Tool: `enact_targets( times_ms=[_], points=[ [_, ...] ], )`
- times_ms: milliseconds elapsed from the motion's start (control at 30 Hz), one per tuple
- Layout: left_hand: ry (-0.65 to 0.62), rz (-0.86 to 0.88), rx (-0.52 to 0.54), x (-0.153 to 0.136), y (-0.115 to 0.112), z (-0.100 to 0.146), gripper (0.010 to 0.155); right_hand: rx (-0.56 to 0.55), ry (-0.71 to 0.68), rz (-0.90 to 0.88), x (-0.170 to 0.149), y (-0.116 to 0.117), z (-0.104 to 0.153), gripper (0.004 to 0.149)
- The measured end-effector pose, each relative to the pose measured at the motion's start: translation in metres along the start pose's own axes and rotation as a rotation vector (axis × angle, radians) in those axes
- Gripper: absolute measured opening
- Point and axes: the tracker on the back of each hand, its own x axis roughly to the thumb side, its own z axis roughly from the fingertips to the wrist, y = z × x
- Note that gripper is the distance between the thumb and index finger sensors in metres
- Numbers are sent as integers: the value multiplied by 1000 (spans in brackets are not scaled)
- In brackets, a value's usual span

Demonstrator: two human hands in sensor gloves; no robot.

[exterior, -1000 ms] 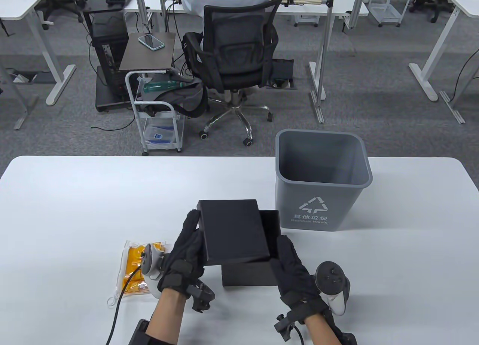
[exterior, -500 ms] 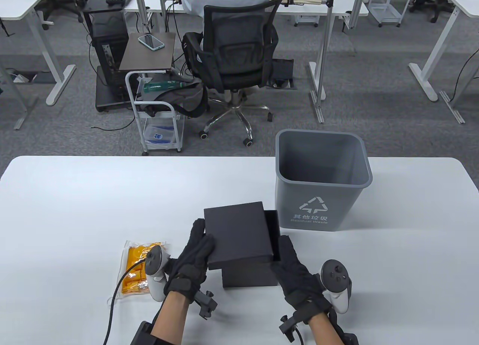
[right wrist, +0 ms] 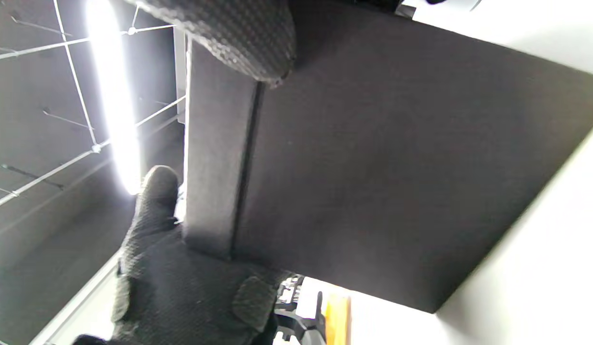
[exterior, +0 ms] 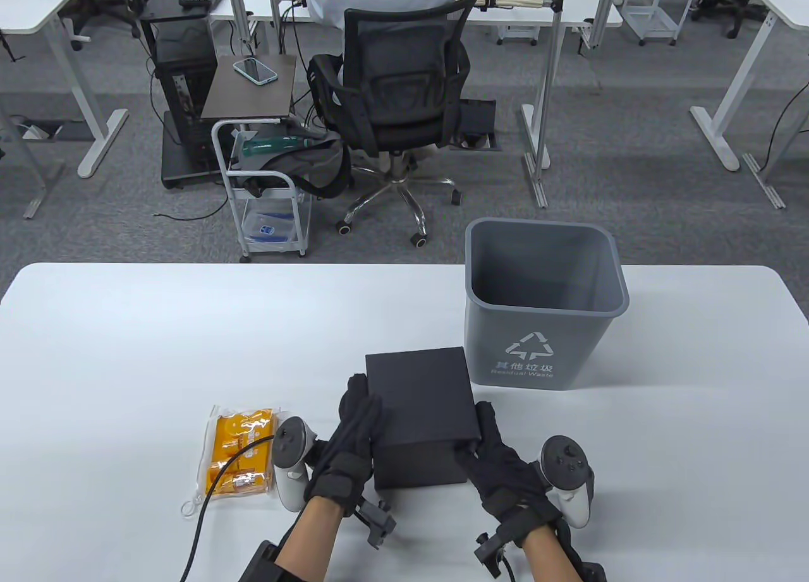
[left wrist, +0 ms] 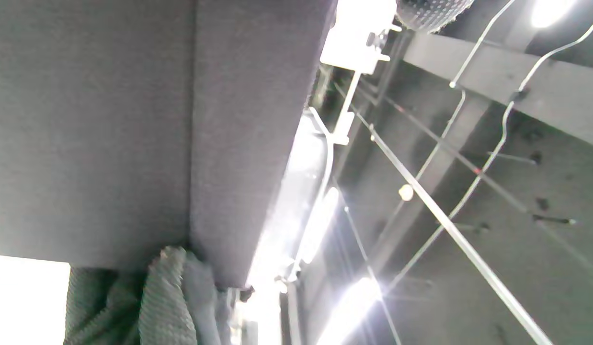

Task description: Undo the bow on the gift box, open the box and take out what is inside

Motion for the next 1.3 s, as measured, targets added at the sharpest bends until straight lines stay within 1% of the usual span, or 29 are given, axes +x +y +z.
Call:
enact_targets(
  times_ms=[67, 200, 267, 300, 433, 533, 600, 667, 700, 767, 833, 900, 933, 967, 1033, 1067, 1100, 1133, 1167, 1200, 1233, 1300],
  points=[
    [19, 0, -12, 0, 2, 1, 92, 7, 17, 34, 0, 2, 0, 78],
    [67, -98, -8, -2, 2, 0, 90, 21, 35, 110, -1, 3, 0, 80],
    [93, -102, 13, -4, 2, 0, 85, 24, 35, 160, -1, 3, 0, 82],
    [87, -95, 17, -5, 2, -1, 84, 18, 40, 182, 0, 3, 0, 82],
    [101, -112, 44, -9, 0, -3, 77, 8, 41, 196, 1, 4, 1, 83],
    [111, -119, 100, -9, -3, -2, 74, 4, 45, 201, 2, 4, 2, 83],
    [102, -114, 147, -8, -4, 1, 76, -4, 50, 216, 3, 4, 2, 84],
    [30, -99, 173, -1, -5, 5, 79, -14, 52, 238, 5, 5, 3, 84],
    [16, -104, 169, 3, -6, 7, 79, -18, 51, 248, 6, 4, 3, 84],
    [4, -167, 121, 13, -9, 10, 78, -21, 45, 267, 8, 4, 4, 84],
    [20, -315, 79, 21, -13, 13, 79, -16, 44, 272, 9, 5, 5, 83],
    [30, -456, 85, 22, -17, 13, 77, -21, 46, 293, 11, 6, 5, 83],
    [27, -497, 93, 21, -18, 13, 75, -22, 49, 302, 12, 6, 6, 83],
    [15, -518, 90, 20, -18, 13, 75, -16, 49, 307, 12, 5, 6, 83],
    [27, -477, 97, 21, -19, 13, 75, -4, 62, 310, 14, 5, 6, 84],
    [31, -458, 89, 21, -20, 15, 76, 17, 91, 327, 17, 4, 7, 86],
    [-3, -464, 92, 24, -21, 18, 78, 45, 118, 361, 23, 2, 9, 87],
    [-30, -476, 111, 28, -22, 21, 82, 56, 115, 391, 27, 0, 10, 88],
    [-81, -496, 134, 40, -25, 26, 85, 54, 83, 441, 34, -4, 12, 87],
    [-142, -524, 147, 56, -28, 32, 86, 29, 49, 490, 40, -9, 14, 85],
    [-186, -553, 161, 69, -31, 38, 86, 14, 43, 524, 44, -12, 16, 84],
    [-291, -712, 208, 103, -40, 56, 88, -24, 39, 626, 51, -21, 21, 82]
  ],
)
